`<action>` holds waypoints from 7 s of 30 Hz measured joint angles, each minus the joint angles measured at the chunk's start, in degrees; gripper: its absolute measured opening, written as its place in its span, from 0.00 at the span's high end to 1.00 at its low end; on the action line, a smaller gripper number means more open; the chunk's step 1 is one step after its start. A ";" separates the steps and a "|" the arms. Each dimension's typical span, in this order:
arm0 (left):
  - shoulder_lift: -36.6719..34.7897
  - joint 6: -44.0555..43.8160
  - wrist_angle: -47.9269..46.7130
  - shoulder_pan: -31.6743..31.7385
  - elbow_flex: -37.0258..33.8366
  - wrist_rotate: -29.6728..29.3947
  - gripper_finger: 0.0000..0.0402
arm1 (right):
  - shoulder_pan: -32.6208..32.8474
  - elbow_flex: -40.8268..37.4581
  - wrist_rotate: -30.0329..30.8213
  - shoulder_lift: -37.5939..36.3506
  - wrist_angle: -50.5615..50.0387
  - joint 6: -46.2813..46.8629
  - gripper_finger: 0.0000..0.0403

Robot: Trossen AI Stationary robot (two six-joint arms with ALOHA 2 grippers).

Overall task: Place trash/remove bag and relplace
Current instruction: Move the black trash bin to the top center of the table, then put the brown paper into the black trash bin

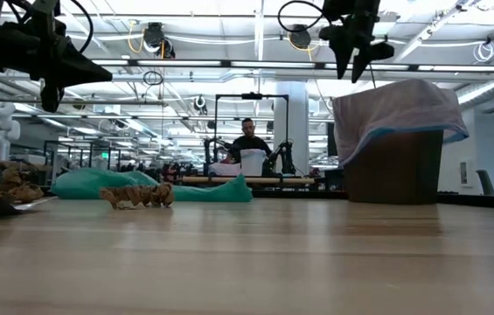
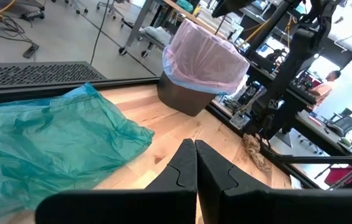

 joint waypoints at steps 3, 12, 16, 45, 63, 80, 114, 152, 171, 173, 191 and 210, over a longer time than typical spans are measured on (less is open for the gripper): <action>0.00 0.00 -0.21 0.00 0.00 -0.47 1.00 | 0.12 0.02 -1.69 1.62 0.01 -1.50 0.64; 0.00 0.00 -0.22 0.00 0.00 -0.95 1.00 | 1.64 -0.01 -1.35 6.03 0.01 -4.05 0.97; 0.00 0.00 -0.19 0.00 0.00 -0.95 1.00 | 2.18 -0.01 -1.46 6.99 0.01 -4.07 1.00; -0.01 0.00 -0.18 0.00 0.00 -1.45 1.00 | 12.96 -10.10 -29.51 7.16 21.24 -7.73 1.00; 0.00 -4.42 -0.02 0.00 0.00 -1.37 1.00 | 15.32 9.26 -38.00 2.75 10.04 -6.98 0.93; -0.02 -6.05 3.17 -0.02 0.00 -0.14 1.00 | 46.30 -9.58 -16.10 -3.68 0.13 23.58 1.00; -0.02 -6.05 3.07 -0.01 0.00 1.37 1.00 | 70.67 -86.02 -5.08 -32.62 31.54 103.06 0.40; 0.00 -5.92 2.17 0.00 0.07 0.06 1.00 | 40.53 -37.96 29.20 -30.21 45.42 28.50 1.00; -0.01 -2.84 2.32 0.00 0.04 0.08 1.00 | 21.79 -37.73 0.59 -20.71 35.77 17.91 0.46; 0.00 -2.85 2.31 0.00 0.04 0.08 1.00 | 21.79 -37.73 -1.78 -21.80 35.61 16.88 0.39; -0.02 -2.56 2.39 0.00 0.04 0.19 1.00 | 44.69 -36.25 -7.60 -24.57 0.19 31.19 0.56; -0.02 -2.47 2.41 -0.02 0.02 0.43 1.00 | 51.56 -76.82 -9.43 -24.70 8.66 35.38 0.33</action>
